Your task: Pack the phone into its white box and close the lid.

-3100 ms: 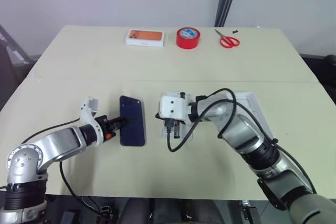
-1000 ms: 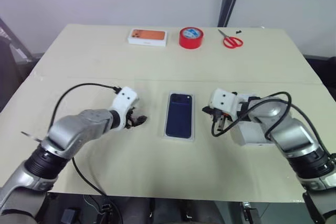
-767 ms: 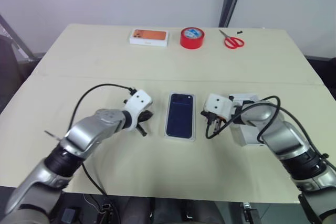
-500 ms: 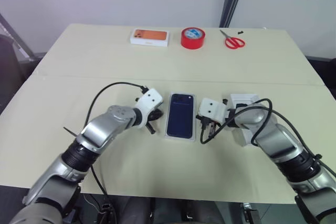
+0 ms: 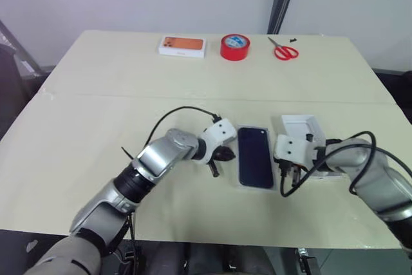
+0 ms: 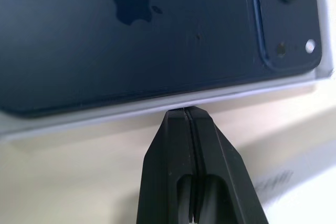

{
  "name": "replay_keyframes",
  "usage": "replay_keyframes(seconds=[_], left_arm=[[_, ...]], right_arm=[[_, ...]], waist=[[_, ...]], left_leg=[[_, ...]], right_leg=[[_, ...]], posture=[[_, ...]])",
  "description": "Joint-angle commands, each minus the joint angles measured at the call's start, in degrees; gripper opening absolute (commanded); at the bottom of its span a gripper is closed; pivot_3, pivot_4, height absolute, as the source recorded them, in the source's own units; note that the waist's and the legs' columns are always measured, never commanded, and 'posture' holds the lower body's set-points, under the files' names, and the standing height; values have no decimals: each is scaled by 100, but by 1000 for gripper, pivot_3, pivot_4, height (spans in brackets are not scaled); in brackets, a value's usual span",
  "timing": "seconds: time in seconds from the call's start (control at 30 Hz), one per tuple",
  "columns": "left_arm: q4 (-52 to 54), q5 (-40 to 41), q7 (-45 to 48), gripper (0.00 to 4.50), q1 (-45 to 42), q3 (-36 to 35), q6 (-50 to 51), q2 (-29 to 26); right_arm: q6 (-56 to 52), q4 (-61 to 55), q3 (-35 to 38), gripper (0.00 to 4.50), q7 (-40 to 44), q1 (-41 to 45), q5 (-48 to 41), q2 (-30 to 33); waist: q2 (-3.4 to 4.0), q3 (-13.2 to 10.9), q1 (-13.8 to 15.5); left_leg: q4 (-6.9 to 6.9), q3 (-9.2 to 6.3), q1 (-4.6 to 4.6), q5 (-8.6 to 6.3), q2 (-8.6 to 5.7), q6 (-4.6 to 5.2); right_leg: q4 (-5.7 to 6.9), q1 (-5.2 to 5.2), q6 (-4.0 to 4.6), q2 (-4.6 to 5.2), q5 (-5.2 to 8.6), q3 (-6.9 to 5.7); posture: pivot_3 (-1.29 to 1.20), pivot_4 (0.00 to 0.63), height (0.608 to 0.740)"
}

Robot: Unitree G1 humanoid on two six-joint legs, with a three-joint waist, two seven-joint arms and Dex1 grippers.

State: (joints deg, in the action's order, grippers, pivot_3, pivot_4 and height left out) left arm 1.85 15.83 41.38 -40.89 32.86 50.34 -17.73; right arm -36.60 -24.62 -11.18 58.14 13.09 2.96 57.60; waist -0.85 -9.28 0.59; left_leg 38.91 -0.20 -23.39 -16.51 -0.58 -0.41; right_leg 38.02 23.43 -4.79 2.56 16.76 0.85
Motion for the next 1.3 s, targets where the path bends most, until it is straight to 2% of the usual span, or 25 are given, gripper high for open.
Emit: replay_keyframes(seconds=[0.03,0.23,0.33,0.47,0.6,0.7,0.8,0.97,1.07,1.17,1.2,1.3], left_arm=[[111,9,241,507,-95,135,3,208],[67,-196,227,507,-39,45,69,176],[215,-163,256,465,19,-224,98,-1],[749,46,471,465,379,-709,-246,-400],[1371,335,900,465,994,-1247,-1035,-782],[1683,325,1298,465,1458,-1454,-1858,-1115],[1725,277,1558,465,1739,-1529,-2564,-1257],[1598,479,1854,465,2051,-1745,-3205,-1262],[1568,485,1844,465,2082,-1789,-3289,-1222],[1543,453,1812,465,2090,-1798,-3322,-1182],[1538,448,1812,465,2091,-1798,-3328,-1174],[1523,482,1689,465,2146,-1912,-3320,-1106]], right_arm=[[76,-356,211,0,13,-38,-159,23],[-33,-326,405,0,72,-17,-214,118],[-347,-448,961,892,316,-73,-596,327],[-1495,-622,1774,2784,251,57,-1298,244],[-3537,-678,1893,2784,-215,692,-1898,-164],[-4762,-534,1693,2784,-805,1055,-1923,-517],[-5333,-412,1679,2784,-1210,1226,-1973,-797],[-5590,-211,1580,2784,-1913,1127,-1936,-1160],[-5590,-137,1611,1965,-2271,1096,-1947,-1343],[-5590,-144,1631,427,-2438,1086,-2057,-1379],[-5590,-141,1643,58,-2488,1086,-2084,-1386],[-5590,-143,1877,58,-2582,1251,-2246,-1437]], waist=[[1,0,0],[1,0,7],[2,0,12],[3,-1,-23],[9,2,-60],[12,3,-25],[13,3,10],[16,3,5],[18,4,1],[19,4,-9],[19,4,-14],[21,4,-29]], left_leg=[[2,0,0,-1,0,1],[5,0,0,-2,0,2],[7,0,-1,-2,0,2],[7,-1,-1,-3,5,5],[6,-1,0,-4,9,3],[5,-1,-1,-5,9,2],[2,0,-3,-6,8,0],[2,2,-10,-10,3,7],[2,2,-10,-10,3,8],[3,4,-10,-10,2,8],[3,4,-10,-10,2,9],[3,4,-10,-10,2,10]], right_leg=[[0,0,0,0,0,0],[1,-1,-1,0,1,0],[1,-1,-1,0,1,0],[2,-1,-1,0,1,0],[5,0,0,3,0,1],[2,1,2,9,1,0],[-5,3,4,17,1,1],[-14,3,3,24,1,1],[-11,4,3,24,1,0],[-10,4,2,23,0,0],[-9,4,2,22,0,0],[-6,4,1,19,0,-1]], posture=[[0,150,729],[0,150,729],[0,150,729],[0,150,729],[0,150,729],[0,150,729],[0,150,729],[0,150,729],[0,150,729],[0,150,729],[0,150,729],[0,150,729]])
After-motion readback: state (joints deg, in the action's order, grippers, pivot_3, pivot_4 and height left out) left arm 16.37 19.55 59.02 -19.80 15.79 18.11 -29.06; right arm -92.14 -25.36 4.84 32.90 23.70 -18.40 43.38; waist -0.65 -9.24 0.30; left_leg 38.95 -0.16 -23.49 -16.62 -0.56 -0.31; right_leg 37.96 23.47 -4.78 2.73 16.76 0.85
